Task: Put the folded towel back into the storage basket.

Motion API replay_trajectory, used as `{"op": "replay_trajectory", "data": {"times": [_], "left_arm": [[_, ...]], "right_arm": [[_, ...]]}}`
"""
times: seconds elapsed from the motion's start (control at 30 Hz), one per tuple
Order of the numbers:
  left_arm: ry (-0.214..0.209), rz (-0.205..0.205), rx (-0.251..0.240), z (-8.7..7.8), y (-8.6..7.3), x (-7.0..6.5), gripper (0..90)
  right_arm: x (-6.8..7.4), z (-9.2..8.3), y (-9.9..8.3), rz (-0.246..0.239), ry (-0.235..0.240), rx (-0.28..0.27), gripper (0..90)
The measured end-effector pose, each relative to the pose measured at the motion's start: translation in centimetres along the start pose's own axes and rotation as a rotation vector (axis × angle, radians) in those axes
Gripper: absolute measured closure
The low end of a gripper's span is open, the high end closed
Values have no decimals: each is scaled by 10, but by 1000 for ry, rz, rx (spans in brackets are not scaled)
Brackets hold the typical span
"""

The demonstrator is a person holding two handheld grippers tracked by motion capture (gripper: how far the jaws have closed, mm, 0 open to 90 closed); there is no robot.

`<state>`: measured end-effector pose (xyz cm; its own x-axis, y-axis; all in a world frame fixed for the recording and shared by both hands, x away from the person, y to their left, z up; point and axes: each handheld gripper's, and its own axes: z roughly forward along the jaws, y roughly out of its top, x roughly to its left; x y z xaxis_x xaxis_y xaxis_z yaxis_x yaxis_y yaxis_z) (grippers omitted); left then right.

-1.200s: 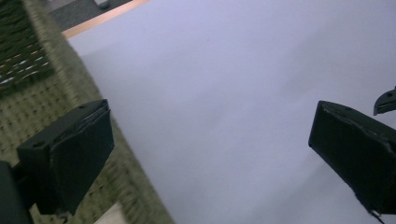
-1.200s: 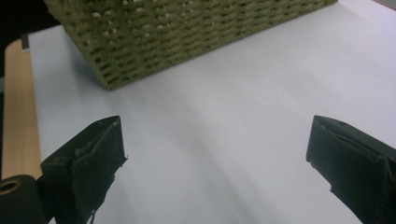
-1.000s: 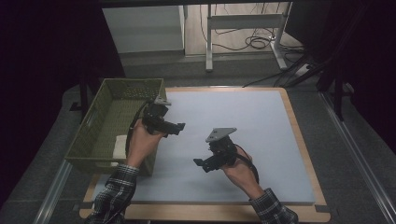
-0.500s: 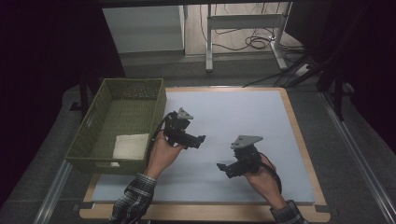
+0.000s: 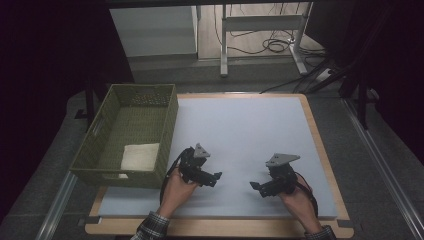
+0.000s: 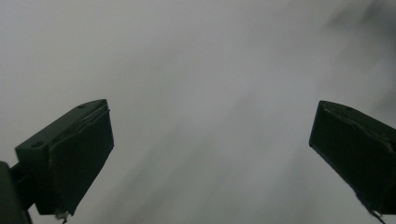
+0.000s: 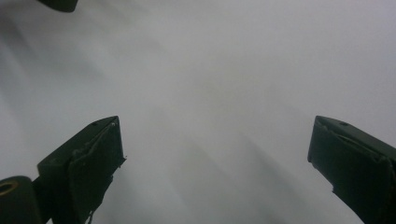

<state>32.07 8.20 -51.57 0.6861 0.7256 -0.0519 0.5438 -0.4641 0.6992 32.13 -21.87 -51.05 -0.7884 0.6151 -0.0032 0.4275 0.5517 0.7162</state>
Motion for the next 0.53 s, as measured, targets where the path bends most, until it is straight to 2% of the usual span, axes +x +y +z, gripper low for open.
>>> {"op": "replay_trajectory", "data": {"times": [0.17, 0.23, 0.27, 0.3, 0.4, 0.53], "left_arm": [[2, -13, 31, 6, -21, -2, 5], [12, -3, 64, 9, -28, -4, 6], [10, -1, 49, 9, -31, -4, 0], [10, -5, 39, 9, -32, -3, 2], [8, -1, 18, 8, -36, -3, 3], [10, 4, 10, 8, -37, -3, 2]], "right_arm": [[-4, 3, -12, 4, -17, 27, 36], [-6, 5, -17, 6, -24, 38, 37], [-6, 7, -20, 6, -32, 49, 38], [-6, 8, -23, -10, -41, 42, 35], [-5, 8, -25, -11, -47, 29, 34], [-5, 8, -25, -13, -47, 28, 34]]}}
